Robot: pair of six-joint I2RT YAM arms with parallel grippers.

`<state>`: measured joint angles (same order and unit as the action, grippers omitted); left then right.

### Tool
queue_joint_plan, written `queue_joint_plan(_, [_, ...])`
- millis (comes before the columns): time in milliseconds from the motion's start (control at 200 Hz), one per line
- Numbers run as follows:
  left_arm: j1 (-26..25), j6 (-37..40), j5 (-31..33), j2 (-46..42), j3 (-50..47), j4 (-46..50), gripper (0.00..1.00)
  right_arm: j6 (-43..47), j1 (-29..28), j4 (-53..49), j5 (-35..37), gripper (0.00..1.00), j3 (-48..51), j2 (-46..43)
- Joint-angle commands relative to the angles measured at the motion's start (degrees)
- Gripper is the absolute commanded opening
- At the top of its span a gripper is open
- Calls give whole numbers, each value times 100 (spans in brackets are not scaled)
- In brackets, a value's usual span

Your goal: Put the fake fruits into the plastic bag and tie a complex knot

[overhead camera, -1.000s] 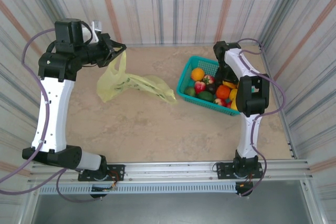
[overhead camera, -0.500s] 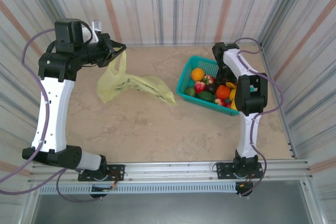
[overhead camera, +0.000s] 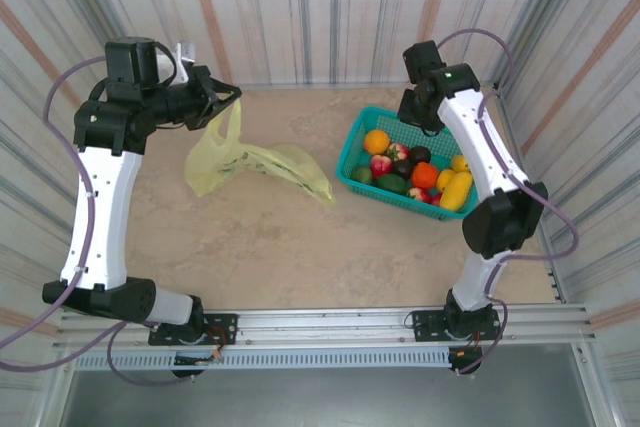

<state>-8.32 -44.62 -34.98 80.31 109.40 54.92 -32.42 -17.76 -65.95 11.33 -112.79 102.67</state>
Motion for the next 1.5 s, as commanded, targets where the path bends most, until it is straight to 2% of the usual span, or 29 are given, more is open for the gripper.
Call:
queue_joint_plan(0, [73, 325, -325, -40, 277, 316, 0, 280, -307, 458, -1311, 37, -76, -457])
queue_joint_plan(85, [102, 566, -538, 118, 646, 619, 0, 174, -453, 757, -1848, 37, -103, -669])
queue_joint_plan(240, [111, 950, -1065, 470, 1371, 1165, 0, -88, -545, 1501, -3583, 36, -146, -757])
queue_joint_plan(411, [110, 1075, -1432, 640, 1624, 1396, 0, -125, -669, 1821, -4179, 37, -287, -620])
queue_joint_plan(531, [111, 1385, -1526, 826, 2019, 1799, 0, -426, -715, 2322, -5030, 37, -254, -572])
queue_joint_plan(641, [111, 1752, -1538, 1089, 2500, 2383, 0, -490, -942, 2760, -5627, 37, -252, -582])
queue_joint_plan(731, [119, 1825, -1661, 1175, 2650, 2480, 0, -427, -1184, 2919, -5999, 36, -131, -597])
queue_joint_plan(937, [207, 1834, -1933, 1241, 2750, 2469, 0, -232, -1578, 2978, -6375, 33, 149, -521])
queue_joint_plan(1057, [233, 1815, -2038, 1283, 2785, 2413, 0, 262, -1839, 2394, -6074, 32, -118, -278])
queue_joint_plan(1297, [260, 1669, -2115, 1338, 2813, 2257, 0, 537, -2220, 2413, -6377, 31, -199, -100])
queue_joint_plan(1493, [260, 1492, -2434, 1338, 2806, 2000, 0, 512, -2382, 2210, -5790, 30, -430, 317])
